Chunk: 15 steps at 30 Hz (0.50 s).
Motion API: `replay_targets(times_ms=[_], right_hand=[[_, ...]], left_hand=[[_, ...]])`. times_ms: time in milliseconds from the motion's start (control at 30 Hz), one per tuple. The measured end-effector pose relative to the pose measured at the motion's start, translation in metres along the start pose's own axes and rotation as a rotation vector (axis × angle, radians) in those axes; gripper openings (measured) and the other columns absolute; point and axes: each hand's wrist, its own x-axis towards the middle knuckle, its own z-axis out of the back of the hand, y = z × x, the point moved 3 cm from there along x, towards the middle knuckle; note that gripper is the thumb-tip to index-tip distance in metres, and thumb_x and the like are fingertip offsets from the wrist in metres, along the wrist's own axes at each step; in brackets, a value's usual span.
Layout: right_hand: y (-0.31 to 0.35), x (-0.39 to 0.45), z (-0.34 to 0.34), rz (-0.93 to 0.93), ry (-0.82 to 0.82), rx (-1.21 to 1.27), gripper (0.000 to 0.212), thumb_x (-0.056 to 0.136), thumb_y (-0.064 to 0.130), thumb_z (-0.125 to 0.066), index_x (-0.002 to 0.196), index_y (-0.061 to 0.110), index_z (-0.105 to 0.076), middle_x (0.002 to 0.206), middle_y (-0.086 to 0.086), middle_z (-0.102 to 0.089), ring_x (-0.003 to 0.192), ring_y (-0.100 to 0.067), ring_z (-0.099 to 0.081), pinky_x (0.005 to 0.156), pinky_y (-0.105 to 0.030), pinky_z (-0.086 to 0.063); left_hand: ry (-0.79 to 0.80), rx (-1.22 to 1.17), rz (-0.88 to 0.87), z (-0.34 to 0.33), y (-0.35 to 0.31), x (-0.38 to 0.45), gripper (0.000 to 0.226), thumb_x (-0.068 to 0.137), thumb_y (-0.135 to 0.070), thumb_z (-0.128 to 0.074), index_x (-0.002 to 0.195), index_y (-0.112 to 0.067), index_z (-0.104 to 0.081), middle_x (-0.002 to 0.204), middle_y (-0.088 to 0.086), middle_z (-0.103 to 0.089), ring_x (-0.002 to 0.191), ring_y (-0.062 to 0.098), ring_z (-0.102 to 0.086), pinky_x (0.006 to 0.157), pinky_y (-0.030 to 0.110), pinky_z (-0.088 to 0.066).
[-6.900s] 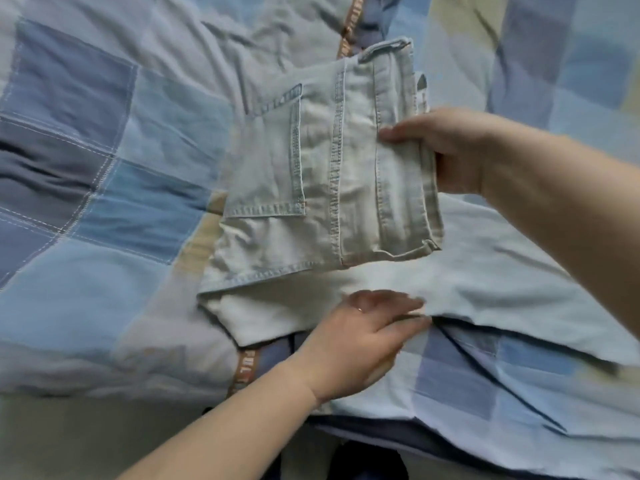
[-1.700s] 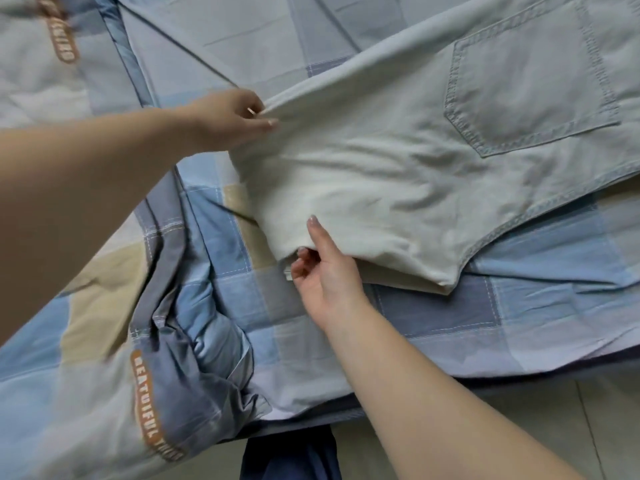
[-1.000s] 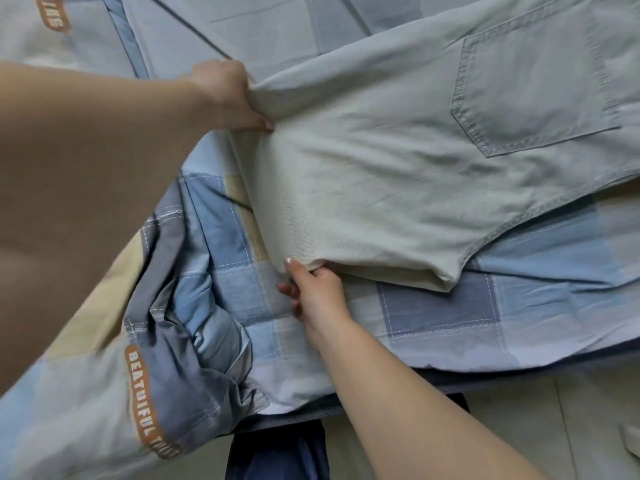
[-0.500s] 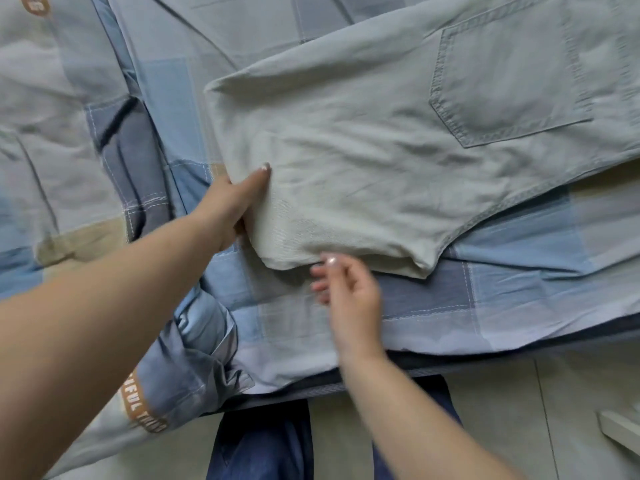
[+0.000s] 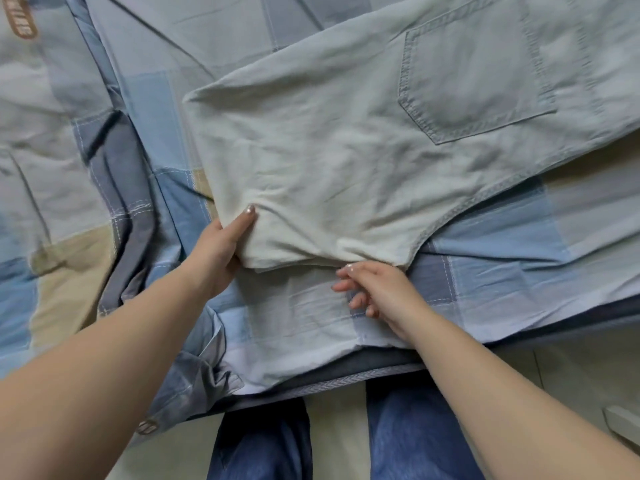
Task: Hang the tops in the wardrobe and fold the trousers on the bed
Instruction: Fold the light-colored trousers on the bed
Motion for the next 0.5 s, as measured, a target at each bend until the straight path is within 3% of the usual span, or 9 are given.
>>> replay_targets(times_ms=[100, 200, 267, 333, 400, 500], right_hand=[[0.043, -0.003, 0.021, 0.299, -0.051, 0.201, 0.023, 0.097, 0.018, -0.049, 0.085, 0.021, -0.068, 0.080, 0.005, -0.075, 0.053, -0.002, -0.061, 0.047, -0.014, -0.046], [0.096, 0.011, 0.052, 0.499, -0.151, 0.239, 0.022, 0.096, 0.017, -0.051, 0.091, 0.026, -0.070, 0.096, 0.010, -0.073, 0.086, -0.003, -0.065, 0.075, -0.020, -0.050], [0.118, 0.025, 0.075, 0.514, -0.199, 0.215, 0.022, 0.096, 0.017, -0.050, 0.096, 0.030, -0.068, 0.115, 0.000, -0.069, 0.095, -0.005, -0.057, 0.083, -0.023, -0.042], [0.131, 0.039, 0.093, 0.473, -0.198, 0.179, 0.026, 0.096, 0.015, -0.046, 0.112, 0.028, -0.063, 0.132, -0.011, -0.058, 0.094, -0.006, -0.053, 0.080, -0.023, -0.039], [0.135, 0.048, 0.101, 0.436, -0.156, 0.077, 0.039, 0.096, 0.013, -0.046, 0.133, 0.025, -0.052, 0.134, 0.001, -0.057, 0.093, 0.000, -0.057, 0.078, -0.021, -0.042], [0.132, 0.049, 0.106, 0.394, -0.095, 0.062, 0.043, 0.095, 0.015, -0.049, 0.135, 0.033, -0.049, 0.124, 0.015, -0.056, 0.097, 0.005, -0.056, 0.076, -0.021, -0.043]], left_hand=[[-0.064, -0.103, -0.024, -0.002, -0.009, -0.002, 0.047, 0.080, -0.043, -0.070, 0.117, -0.014, -0.062, 0.110, -0.001, -0.072, 0.102, 0.014, -0.068, 0.079, 0.031, -0.055], [-0.147, -0.182, 0.035, -0.010, -0.021, -0.005, 0.027, 0.086, -0.040, -0.067, 0.103, -0.019, -0.069, 0.099, -0.004, -0.075, 0.089, 0.011, -0.072, 0.067, 0.030, -0.055], [-0.128, -0.159, 0.071, -0.021, -0.029, -0.012, 0.020, 0.084, -0.040, -0.069, 0.090, -0.023, -0.076, 0.096, -0.005, -0.075, 0.085, 0.013, -0.072, 0.070, 0.033, -0.054], [-0.081, -0.112, 0.018, -0.031, -0.040, -0.020, 0.019, 0.085, -0.037, -0.065, 0.074, -0.028, -0.079, 0.093, -0.006, -0.076, 0.084, 0.012, -0.072, 0.073, 0.034, -0.053], [-0.067, -0.087, -0.085, -0.040, -0.057, -0.032, 0.028, 0.088, -0.031, -0.059, 0.066, -0.029, -0.076, 0.083, -0.008, -0.075, 0.079, 0.010, -0.072, 0.071, 0.030, -0.053], [-0.007, -0.047, -0.178, -0.069, -0.086, -0.058, 0.036, 0.089, -0.024, -0.053, 0.058, -0.025, -0.071, 0.066, -0.007, -0.069, 0.066, 0.009, -0.069, 0.063, 0.022, -0.054]])
